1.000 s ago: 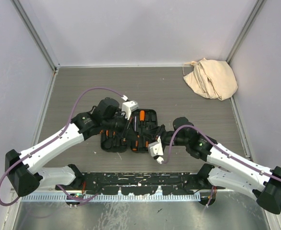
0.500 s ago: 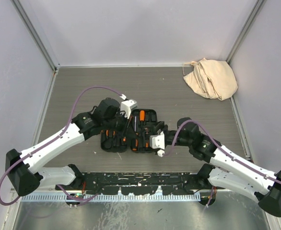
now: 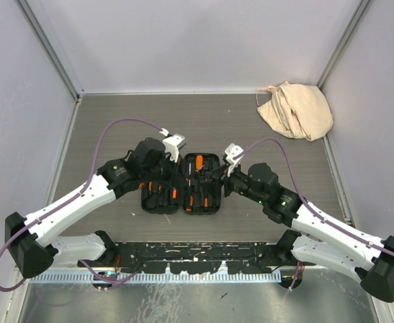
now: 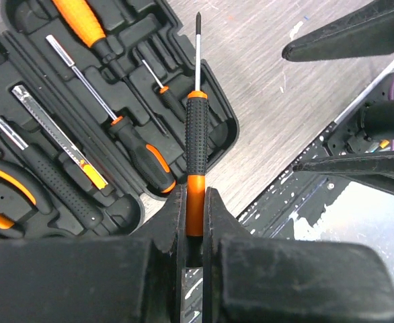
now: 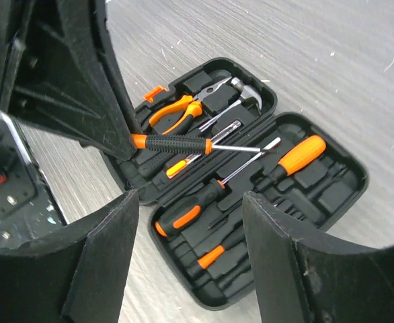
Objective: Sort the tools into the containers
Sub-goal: Place the screwdriver in the storage box.
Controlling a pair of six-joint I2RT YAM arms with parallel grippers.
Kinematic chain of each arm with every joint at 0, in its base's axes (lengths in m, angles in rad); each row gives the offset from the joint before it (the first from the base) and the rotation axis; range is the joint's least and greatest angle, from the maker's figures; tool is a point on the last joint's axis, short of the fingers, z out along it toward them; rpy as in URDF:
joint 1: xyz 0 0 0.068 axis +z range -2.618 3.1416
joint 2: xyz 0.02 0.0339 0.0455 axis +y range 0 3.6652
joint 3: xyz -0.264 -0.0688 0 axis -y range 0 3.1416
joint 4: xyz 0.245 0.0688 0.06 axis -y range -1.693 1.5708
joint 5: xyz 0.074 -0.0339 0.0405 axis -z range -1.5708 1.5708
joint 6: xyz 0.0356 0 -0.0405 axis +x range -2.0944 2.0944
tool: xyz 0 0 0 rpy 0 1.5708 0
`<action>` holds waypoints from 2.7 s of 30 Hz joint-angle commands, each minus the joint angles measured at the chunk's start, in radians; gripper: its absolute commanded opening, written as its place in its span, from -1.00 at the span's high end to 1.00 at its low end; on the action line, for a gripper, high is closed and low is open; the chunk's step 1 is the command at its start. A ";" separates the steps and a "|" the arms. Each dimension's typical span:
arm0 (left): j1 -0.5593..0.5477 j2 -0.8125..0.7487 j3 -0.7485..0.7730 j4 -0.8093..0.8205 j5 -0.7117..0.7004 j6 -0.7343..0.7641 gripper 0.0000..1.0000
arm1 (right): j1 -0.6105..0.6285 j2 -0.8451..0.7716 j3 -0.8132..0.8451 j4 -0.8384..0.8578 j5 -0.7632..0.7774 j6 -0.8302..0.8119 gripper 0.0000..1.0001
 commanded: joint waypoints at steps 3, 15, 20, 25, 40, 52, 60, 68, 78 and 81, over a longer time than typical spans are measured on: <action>-0.002 -0.034 -0.008 0.081 -0.079 -0.040 1.00 | 0.004 0.018 -0.008 0.137 0.089 0.374 -0.30; -0.003 -0.051 -0.050 0.148 -0.101 -0.128 1.00 | 0.004 0.023 -0.015 0.140 0.367 0.952 -0.10; -0.003 -0.047 -0.052 0.171 -0.089 -0.145 1.00 | 0.005 0.075 0.006 0.176 0.339 1.091 -0.02; -0.009 -0.040 -0.055 0.196 -0.082 -0.159 1.00 | 0.012 0.130 -0.026 0.284 0.280 1.213 0.10; -0.016 -0.060 -0.078 0.219 -0.078 -0.167 1.00 | 0.030 0.185 -0.028 0.203 0.319 1.282 0.15; -0.021 -0.058 -0.098 0.255 -0.017 -0.171 1.00 | 0.031 0.220 -0.053 0.309 0.343 1.300 0.21; -0.022 -0.067 -0.103 0.257 -0.019 -0.165 1.00 | 0.032 0.229 -0.053 0.324 0.339 1.282 0.53; -0.022 -0.083 -0.103 0.247 -0.026 -0.144 0.73 | 0.032 0.173 -0.065 0.249 0.417 1.216 0.80; -0.020 -0.108 -0.104 0.210 -0.095 -0.139 -0.13 | 0.031 0.120 -0.049 0.106 0.506 1.069 0.82; -0.017 -0.115 -0.095 0.163 -0.194 -0.138 -0.23 | 0.030 0.108 -0.022 0.006 0.555 0.972 0.82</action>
